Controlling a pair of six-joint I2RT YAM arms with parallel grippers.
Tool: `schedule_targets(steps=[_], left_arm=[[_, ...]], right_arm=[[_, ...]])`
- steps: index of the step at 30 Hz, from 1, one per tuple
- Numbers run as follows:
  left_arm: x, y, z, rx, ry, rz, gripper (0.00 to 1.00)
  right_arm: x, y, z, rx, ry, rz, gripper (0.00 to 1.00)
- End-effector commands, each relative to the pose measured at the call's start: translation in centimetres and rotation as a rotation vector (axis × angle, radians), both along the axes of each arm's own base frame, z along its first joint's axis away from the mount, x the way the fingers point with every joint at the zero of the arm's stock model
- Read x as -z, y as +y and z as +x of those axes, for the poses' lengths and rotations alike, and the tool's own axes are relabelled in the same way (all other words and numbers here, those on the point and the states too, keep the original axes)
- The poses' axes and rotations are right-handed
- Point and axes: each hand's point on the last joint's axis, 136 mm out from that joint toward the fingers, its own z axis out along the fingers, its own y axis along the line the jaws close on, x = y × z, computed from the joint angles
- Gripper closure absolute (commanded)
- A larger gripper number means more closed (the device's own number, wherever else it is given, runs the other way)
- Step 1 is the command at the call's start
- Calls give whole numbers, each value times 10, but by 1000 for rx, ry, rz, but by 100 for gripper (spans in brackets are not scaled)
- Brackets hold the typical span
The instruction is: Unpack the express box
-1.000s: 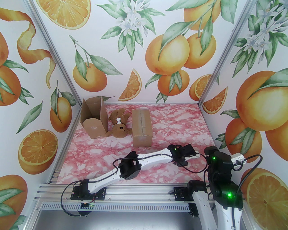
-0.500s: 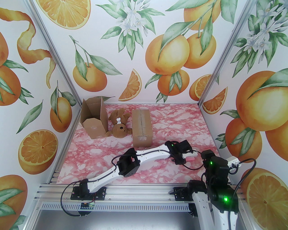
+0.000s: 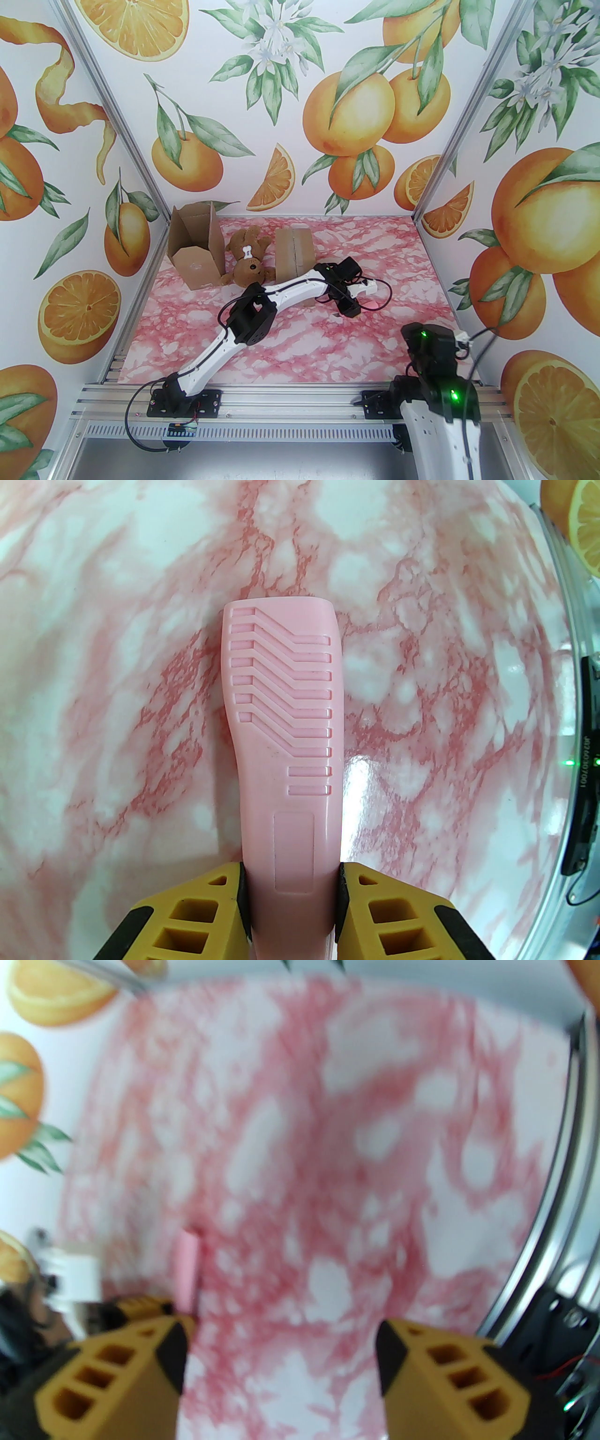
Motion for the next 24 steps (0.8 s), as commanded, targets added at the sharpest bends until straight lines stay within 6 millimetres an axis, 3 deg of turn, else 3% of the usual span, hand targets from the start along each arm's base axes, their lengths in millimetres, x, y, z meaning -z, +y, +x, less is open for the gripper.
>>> schedule_targets(steps=[1, 8, 17, 24], left_arm=[[-37, -7, -9, 17, 34, -78, 68], [-31, -5, -7, -7, 113, -95, 68], [-24, -2, -7, -15, 164, -87, 68], [-24, -5, -8, -13, 174, -94, 68]], right_arm=[[5, 15, 21, -31, -66, 98, 30], [26, 28, 59, -36, -145, 198, 32], [30, 37, 105, -75, -180, 196, 33], [39, 37, 124, -83, -163, 177, 34]])
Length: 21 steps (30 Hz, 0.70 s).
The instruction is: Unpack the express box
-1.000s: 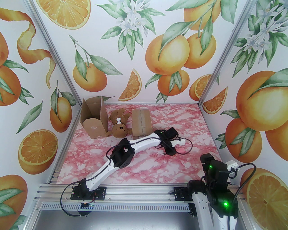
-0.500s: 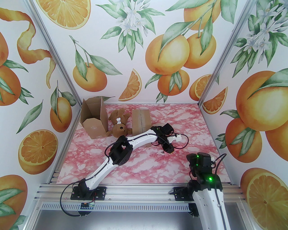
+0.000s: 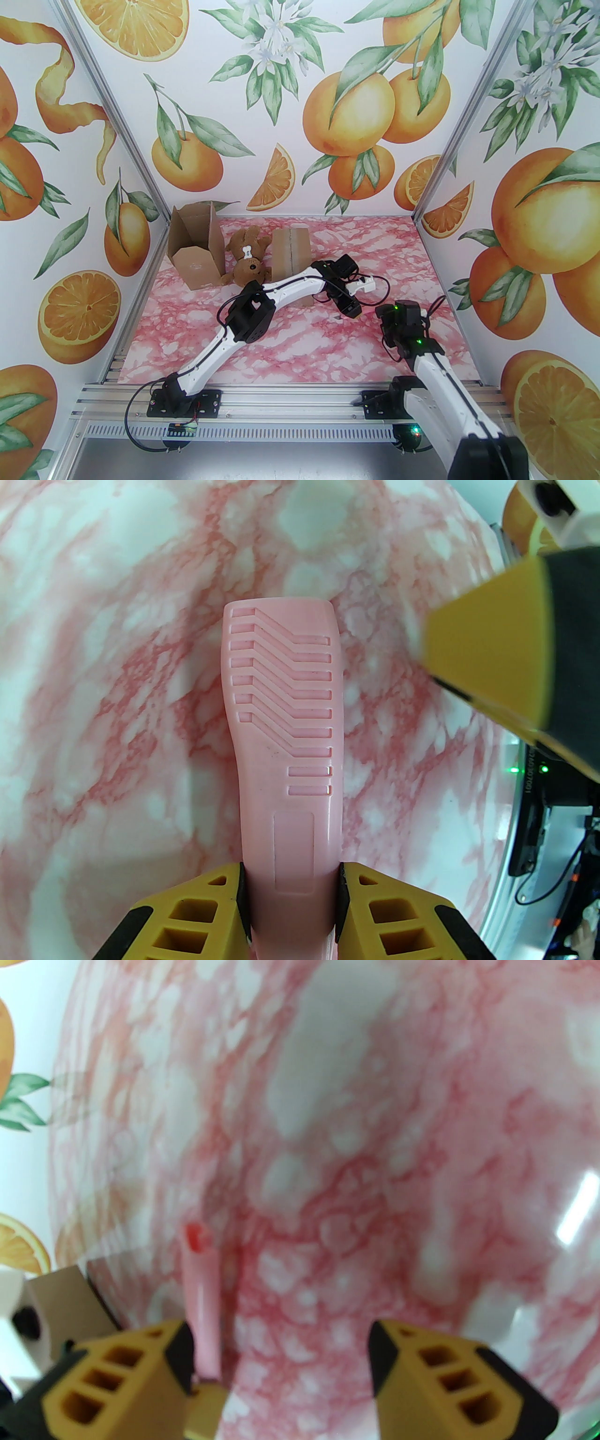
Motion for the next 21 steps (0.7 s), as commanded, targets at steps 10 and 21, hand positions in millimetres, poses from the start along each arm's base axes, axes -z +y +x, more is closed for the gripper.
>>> schedule_targets(steps=[10, 21], left_arm=[[-14, -8, -2, 12, 46, -58, 68], [-12, -8, -6, 28, 68, -59, 69]], right_arm=[[-9, 2, 49, 0, -142, 3, 37], [-3, 4, 71, -16, -176, -32, 44]])
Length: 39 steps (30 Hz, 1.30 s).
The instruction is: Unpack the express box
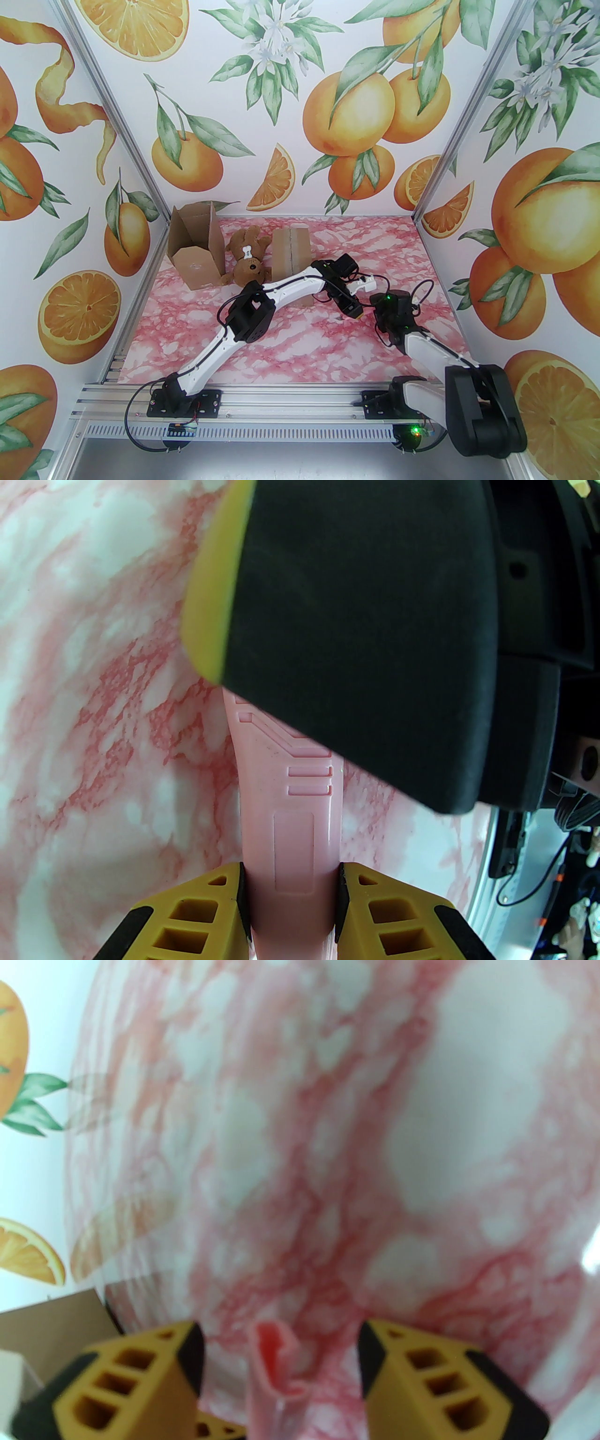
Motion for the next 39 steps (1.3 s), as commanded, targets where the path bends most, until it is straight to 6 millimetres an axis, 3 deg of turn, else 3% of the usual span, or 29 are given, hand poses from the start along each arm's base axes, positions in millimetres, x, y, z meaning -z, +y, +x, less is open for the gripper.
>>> schedule_targets(steps=[1, 14, 18, 22, 26, 33, 39], left_arm=[[-7, -4, -1, 23, 16, -35, 69], [-20, -10, -2, 36, 35, -73, 68], [-25, -10, 1, 28, 23, -75, 60], [-47, -11, 15, -14, -11, -105, 40], [-83, -14, 29, -34, -152, -161, 33], [-121, -9, 50, -84, -415, -207, 32], [-142, -8, 53, -87, -465, -273, 33]], right_arm=[[-16, -1, 19, 0, -86, -38, 46], [-8, 1, 21, -8, -110, -44, 77], [-14, -2, 16, 7, -117, -54, 84], [-29, -11, 6, 40, -115, -93, 88], [-45, -20, -7, 64, -88, -143, 92], [-50, -26, -24, 75, -15, -174, 94], [-57, -24, -24, 65, -24, -164, 93]])
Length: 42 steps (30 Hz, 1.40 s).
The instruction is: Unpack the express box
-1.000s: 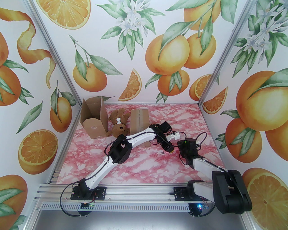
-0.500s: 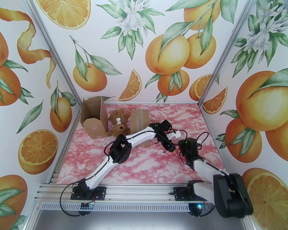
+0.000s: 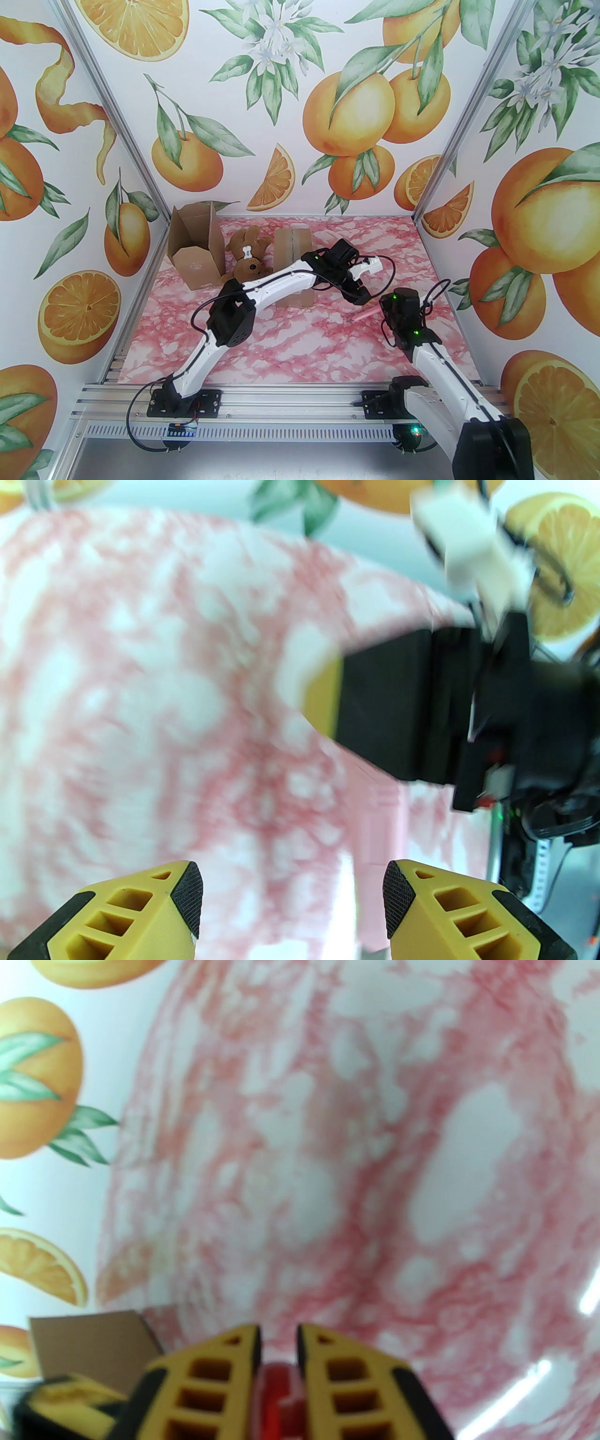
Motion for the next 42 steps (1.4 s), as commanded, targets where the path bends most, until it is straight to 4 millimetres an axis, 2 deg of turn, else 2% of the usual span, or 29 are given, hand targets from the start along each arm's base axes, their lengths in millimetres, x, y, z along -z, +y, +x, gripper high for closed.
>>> schedule_targets(steps=[1, 3, 8, 13, 14, 15, 16, 22, 27, 31, 35, 42], left_arm=[[-29, -1, 14, -10, -89, -67, 33], [-27, -1, 12, 13, -77, -55, 34], [-1, 10, 19, 37, -101, 94, 38], [-20, 9, 20, 31, -162, 38, 39], [-32, 8, 19, 36, -207, 0, 39], [-53, 5, 7, 82, -337, -46, 40], [-59, 3, -4, 124, -413, -55, 40], [-67, 0, -39, 216, -615, -98, 40], [-83, 1, -56, 231, -707, -185, 41], [-76, -3, -66, 272, -704, -170, 43], [-63, -5, -66, 255, -679, -118, 45], [-62, -13, -80, 244, -668, -121, 46]], right_arm=[[-9, -3, -5, 7, 3, -19, 93], [-20, -2, -2, 3, -47, -10, 93], [-45, -2, -4, 7, -116, 8, 93], [-40, -14, -13, 40, -36, -24, 95], [-36, -18, -15, 60, -13, -18, 96], [-33, -24, -16, 97, 21, -9, 100], [-36, -26, -12, 96, 29, -20, 100], [-58, -32, -3, 117, 38, -48, 98], [-61, -31, -1, 124, 49, -35, 98], [-63, -31, -1, 139, 47, -16, 99], [-75, -33, -1, 160, 5, -9, 100], [-90, -35, -1, 183, -38, -7, 100]])
